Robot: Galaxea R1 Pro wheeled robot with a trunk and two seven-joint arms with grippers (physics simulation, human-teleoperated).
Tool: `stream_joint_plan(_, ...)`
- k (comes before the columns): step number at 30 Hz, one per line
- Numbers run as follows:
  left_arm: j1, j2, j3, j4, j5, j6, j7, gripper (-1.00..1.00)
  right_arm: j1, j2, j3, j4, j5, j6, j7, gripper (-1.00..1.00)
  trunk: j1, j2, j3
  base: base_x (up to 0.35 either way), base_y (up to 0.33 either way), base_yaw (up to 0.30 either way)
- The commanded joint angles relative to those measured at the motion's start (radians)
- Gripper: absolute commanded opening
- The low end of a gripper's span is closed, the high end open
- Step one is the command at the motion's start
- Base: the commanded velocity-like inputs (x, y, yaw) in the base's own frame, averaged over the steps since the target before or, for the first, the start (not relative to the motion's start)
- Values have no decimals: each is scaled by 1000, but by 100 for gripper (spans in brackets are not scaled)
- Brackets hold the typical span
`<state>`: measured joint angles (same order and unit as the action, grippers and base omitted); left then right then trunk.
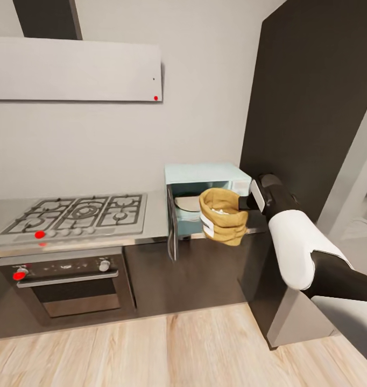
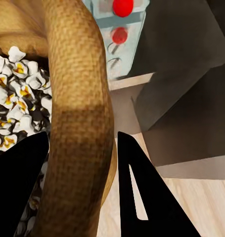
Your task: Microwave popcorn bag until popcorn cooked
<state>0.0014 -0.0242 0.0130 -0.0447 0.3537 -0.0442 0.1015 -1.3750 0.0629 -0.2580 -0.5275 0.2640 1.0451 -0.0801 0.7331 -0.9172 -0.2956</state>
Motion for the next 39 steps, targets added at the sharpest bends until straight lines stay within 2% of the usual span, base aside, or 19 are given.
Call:
stream_joint_plan(1,0,0,1,-1,4,-2,3,100,-1,2,-7,-1,-1,2,-4,-100,1,-1,-1,231,0,0)
stream_joint_plan(7,0,0,1,-1,4,-2,3,100,-1,2,-8,-2,-2,2,-4,-100,1,-1,-1,119,0,21)
stream_joint_plan(15,0,0,1,-1,4,-2,3,100,-1,2,-8,-2,-1,2,-4,-100,1,-1,-1,4,0,168)
stream_joint_plan(31,0,0,0,-1,4,-2,3,100,-1,0,-6,-2,3,2,-6,-100,1,-1,-1,3,0,8)
stream_joint_plan(39,0,1,-1,-1,3,-2,1,100,-1,-1,-6,-2,3,2,-7,-100,1,-1,-1,241,0,0)
